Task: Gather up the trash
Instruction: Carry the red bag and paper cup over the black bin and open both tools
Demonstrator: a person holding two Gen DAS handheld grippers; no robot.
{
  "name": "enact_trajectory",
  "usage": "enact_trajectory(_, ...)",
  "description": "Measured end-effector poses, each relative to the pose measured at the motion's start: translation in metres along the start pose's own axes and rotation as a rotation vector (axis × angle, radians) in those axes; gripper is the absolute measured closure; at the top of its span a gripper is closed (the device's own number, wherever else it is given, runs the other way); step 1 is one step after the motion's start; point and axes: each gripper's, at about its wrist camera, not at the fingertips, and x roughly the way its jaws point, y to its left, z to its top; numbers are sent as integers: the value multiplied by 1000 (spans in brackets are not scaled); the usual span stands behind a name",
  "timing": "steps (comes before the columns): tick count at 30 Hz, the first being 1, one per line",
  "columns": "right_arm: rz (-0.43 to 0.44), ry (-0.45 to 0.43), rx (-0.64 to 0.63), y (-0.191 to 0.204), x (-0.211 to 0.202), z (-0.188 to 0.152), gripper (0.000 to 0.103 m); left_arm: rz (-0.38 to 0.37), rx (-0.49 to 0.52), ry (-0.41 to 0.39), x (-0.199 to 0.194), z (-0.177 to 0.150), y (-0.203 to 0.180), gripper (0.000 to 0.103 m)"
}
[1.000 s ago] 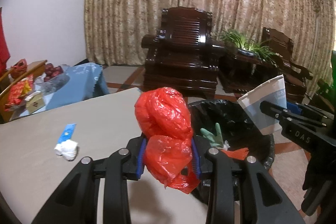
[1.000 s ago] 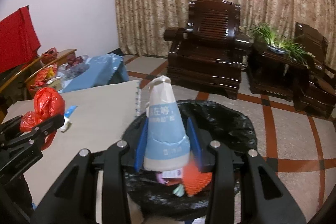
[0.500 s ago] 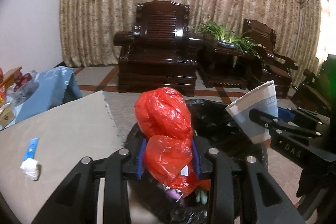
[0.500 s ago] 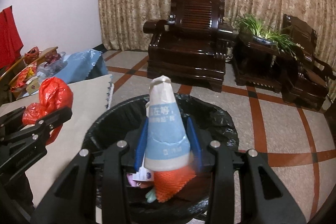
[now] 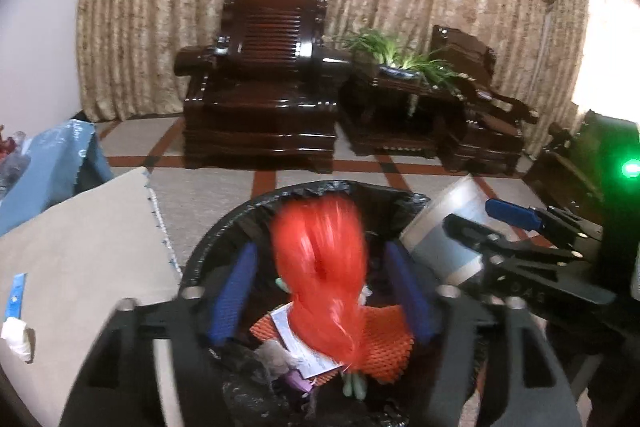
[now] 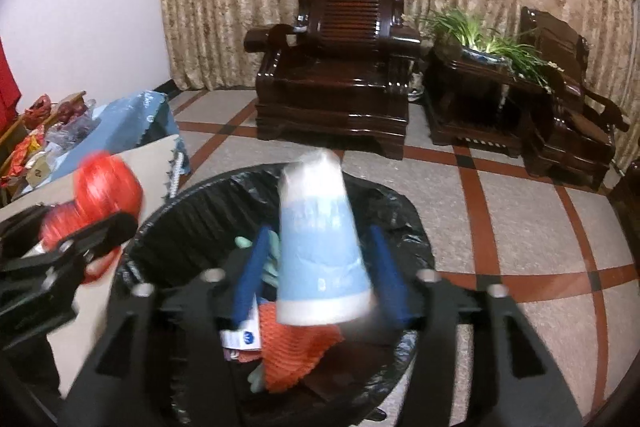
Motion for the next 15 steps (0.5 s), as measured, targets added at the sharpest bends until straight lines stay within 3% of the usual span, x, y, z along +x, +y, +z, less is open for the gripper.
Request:
enact_trajectory(3,-32,-16,-8,-1,-3,-5,15,-21,-39,-6,-9,-3,12,23)
enact_trajectory(6,-26,-19,0,-2,-6,-7,11,3,-74,-25,-21,-3,26,16)
enact_trajectory(15,37,-29,-15,32,-28,-9,8,200,-106,-92,-88,-21,84,6)
